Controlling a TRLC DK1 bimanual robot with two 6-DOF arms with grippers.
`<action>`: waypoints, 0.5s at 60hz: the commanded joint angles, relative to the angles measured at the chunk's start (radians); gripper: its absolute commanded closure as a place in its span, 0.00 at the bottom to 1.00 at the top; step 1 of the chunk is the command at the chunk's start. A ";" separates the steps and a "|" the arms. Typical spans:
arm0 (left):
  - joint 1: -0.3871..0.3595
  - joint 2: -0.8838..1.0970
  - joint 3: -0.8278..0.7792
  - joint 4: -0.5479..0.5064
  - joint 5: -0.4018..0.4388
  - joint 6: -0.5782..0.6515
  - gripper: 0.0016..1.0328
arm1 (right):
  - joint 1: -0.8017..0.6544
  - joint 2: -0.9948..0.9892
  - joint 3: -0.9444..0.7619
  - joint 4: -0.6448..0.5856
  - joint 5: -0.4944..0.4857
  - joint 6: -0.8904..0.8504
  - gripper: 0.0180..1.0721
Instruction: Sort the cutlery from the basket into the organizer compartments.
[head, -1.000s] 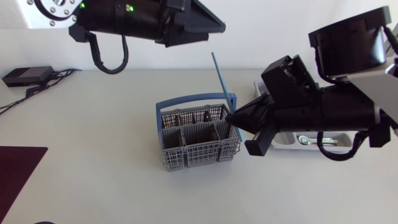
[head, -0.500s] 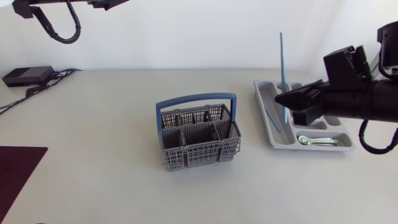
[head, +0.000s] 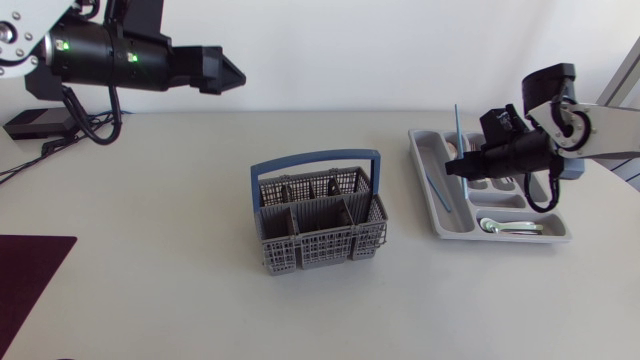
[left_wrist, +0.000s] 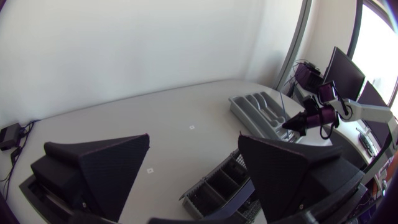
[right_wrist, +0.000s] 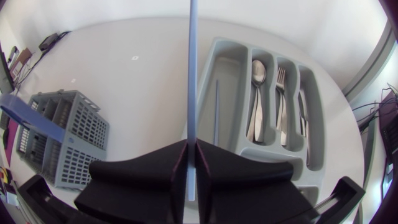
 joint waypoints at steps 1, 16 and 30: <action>0.008 -0.037 -0.051 -0.011 -0.022 0.054 0.04 | 0.003 0.102 0.058 0.008 0.015 0.047 0.95; 0.015 -0.062 -0.183 -0.013 -0.079 0.128 0.04 | 0.000 0.283 0.152 -0.001 0.046 0.071 0.95; 0.026 -0.074 -0.266 -0.010 -0.085 0.155 0.04 | -0.013 0.384 0.210 -0.029 0.049 0.071 0.90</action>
